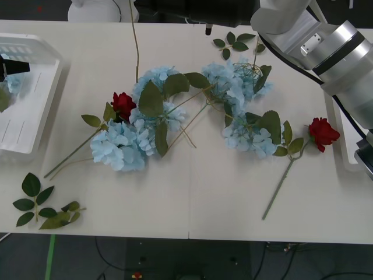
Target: Place the red flowers into the right box and the blue flowers into the left box. If a person shows an open palm, hand one flower to the person first, then continue sorting.
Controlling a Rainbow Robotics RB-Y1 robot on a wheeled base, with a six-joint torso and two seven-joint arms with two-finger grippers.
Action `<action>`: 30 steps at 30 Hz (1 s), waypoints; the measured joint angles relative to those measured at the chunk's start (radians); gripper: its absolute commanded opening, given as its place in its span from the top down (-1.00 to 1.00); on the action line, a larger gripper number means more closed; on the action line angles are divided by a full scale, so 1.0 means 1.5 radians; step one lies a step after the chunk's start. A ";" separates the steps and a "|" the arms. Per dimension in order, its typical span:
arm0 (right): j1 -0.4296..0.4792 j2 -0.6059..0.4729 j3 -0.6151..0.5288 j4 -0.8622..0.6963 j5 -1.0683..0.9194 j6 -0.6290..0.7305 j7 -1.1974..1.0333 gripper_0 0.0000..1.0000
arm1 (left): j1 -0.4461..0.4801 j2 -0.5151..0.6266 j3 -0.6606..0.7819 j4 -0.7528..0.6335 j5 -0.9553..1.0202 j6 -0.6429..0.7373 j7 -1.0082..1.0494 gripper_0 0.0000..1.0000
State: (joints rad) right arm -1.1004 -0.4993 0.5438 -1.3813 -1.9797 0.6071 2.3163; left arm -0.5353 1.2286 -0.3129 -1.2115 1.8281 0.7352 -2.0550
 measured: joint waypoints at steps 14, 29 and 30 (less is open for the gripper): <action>0.000 0.000 0.023 0.000 0.002 -0.010 0.000 1.00 | 0.506 -0.034 0.351 -0.474 0.140 -0.047 0.000 -1.00; 0.000 0.000 0.033 -0.002 0.003 -0.010 0.003 1.00 | 0.454 -0.220 0.286 -0.597 0.039 -0.120 0.014 -1.00; 0.000 0.000 0.033 -0.002 0.004 -0.009 0.003 1.00 | 0.440 -0.234 0.269 -0.597 0.022 -0.130 0.024 -1.00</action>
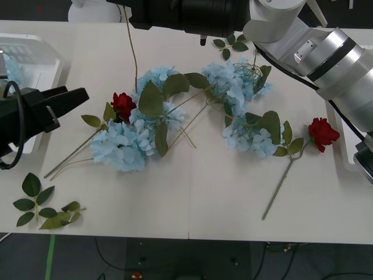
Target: Place the red flowers into the right box and the blue flowers into the left box. If a person shows an open palm, hand one flower to the person first, then continue sorting.
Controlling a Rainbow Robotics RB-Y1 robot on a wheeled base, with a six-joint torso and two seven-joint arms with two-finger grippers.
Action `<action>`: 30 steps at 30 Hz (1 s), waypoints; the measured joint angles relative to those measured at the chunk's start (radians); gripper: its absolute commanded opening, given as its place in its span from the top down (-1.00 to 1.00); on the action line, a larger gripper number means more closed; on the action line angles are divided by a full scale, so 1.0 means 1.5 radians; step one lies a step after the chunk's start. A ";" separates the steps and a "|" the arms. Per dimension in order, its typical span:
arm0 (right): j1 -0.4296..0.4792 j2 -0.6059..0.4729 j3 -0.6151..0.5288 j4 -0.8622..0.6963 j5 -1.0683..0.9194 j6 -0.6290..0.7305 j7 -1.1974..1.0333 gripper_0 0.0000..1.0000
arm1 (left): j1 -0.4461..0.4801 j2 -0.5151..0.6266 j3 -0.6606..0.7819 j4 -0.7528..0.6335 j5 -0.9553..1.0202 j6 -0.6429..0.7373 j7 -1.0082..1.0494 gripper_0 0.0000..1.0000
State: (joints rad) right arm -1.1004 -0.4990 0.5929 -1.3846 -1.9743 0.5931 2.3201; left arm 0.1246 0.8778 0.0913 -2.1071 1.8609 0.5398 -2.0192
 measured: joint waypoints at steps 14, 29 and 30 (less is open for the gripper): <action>0.000 0.000 0.000 0.000 0.015 0.007 0.000 1.00 | -0.165 -0.126 -0.157 0.084 -0.117 -0.066 0.045 -1.00; 0.000 0.000 0.000 0.000 0.027 0.007 0.000 1.00 | -0.295 -0.181 -0.272 0.203 -0.150 -0.162 0.045 -1.00; 0.000 0.000 0.000 0.000 0.028 0.007 0.000 1.00 | -0.300 -0.184 -0.275 0.208 -0.150 -0.163 0.045 -1.00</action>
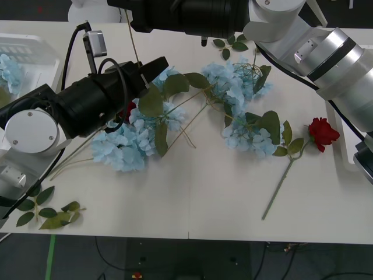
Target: Place the red flowers into the right box and the blue flowers into the left box. If a person shows an open palm, hand one flower to the person first, then continue sorting.
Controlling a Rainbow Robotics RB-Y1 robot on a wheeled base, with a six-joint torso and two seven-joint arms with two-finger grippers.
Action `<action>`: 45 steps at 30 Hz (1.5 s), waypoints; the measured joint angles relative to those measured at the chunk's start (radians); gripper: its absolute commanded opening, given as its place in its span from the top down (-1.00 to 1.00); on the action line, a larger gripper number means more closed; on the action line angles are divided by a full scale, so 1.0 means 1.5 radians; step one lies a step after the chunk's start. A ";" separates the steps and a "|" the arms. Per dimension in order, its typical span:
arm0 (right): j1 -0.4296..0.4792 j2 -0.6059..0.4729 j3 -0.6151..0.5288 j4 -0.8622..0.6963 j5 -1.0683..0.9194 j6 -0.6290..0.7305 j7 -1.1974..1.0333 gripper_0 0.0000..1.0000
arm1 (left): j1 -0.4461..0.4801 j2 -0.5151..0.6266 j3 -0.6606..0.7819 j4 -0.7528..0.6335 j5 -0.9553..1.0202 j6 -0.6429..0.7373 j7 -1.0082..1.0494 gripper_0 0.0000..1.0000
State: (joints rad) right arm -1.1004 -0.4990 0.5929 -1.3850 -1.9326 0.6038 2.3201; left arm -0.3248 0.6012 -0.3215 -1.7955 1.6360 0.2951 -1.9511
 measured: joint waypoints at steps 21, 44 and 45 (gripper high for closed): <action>0.000 0.000 0.000 0.000 0.018 0.000 0.000 1.00 | -0.013 -0.006 -0.002 0.008 0.001 -0.001 0.000 1.00; 0.000 0.000 0.000 0.000 0.019 0.000 -0.007 -1.00 | -0.016 -0.002 -0.005 0.009 0.002 -0.033 0.000 1.00; 0.000 0.000 0.000 0.000 0.019 0.000 -0.008 -1.00 | -0.016 0.002 -0.005 0.010 0.004 -0.037 0.000 1.00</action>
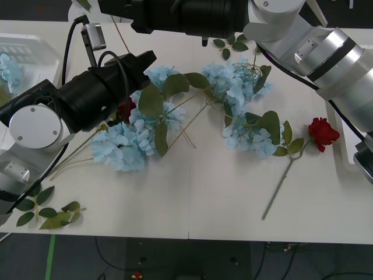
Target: Place the red flowers into the right box and the blue flowers into the left box. If a person shows an open palm, hand one flower to the person first, then continue sorting.
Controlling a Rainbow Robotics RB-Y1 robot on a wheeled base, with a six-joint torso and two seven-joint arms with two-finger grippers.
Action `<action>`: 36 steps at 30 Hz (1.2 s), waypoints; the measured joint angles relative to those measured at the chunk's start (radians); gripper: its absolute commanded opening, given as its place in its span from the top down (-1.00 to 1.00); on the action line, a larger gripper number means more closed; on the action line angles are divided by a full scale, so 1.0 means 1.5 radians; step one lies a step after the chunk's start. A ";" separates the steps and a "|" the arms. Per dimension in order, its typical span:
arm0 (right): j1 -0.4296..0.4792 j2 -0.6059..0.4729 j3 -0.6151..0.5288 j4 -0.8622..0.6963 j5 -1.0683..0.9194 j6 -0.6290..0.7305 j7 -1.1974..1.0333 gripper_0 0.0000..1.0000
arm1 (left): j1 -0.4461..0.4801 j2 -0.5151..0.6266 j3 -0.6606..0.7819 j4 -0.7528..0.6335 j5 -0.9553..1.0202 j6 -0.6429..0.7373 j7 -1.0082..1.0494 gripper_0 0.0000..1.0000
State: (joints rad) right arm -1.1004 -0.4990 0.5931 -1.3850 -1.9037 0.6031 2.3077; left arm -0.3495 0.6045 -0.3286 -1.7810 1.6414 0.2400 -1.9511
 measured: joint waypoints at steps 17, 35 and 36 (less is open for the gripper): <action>0.000 -0.044 -0.001 -0.042 -0.008 0.068 -0.169 -1.00 | 0.024 0.341 0.127 0.114 0.156 0.155 0.000 1.00; 0.001 -0.226 -0.002 -0.207 0.203 0.391 -0.995 -1.00 | 0.037 0.439 0.164 0.448 0.082 0.350 0.000 1.00; 0.002 -0.234 -0.002 -0.216 0.220 0.417 -1.043 -1.00 | 0.037 0.439 0.164 0.457 0.076 0.360 0.000 1.00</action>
State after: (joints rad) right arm -1.0974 -0.8495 0.5900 -1.7087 -1.5740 1.2279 0.7437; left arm -0.2940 1.2635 -0.0820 -1.0961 1.7551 0.7796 -1.9511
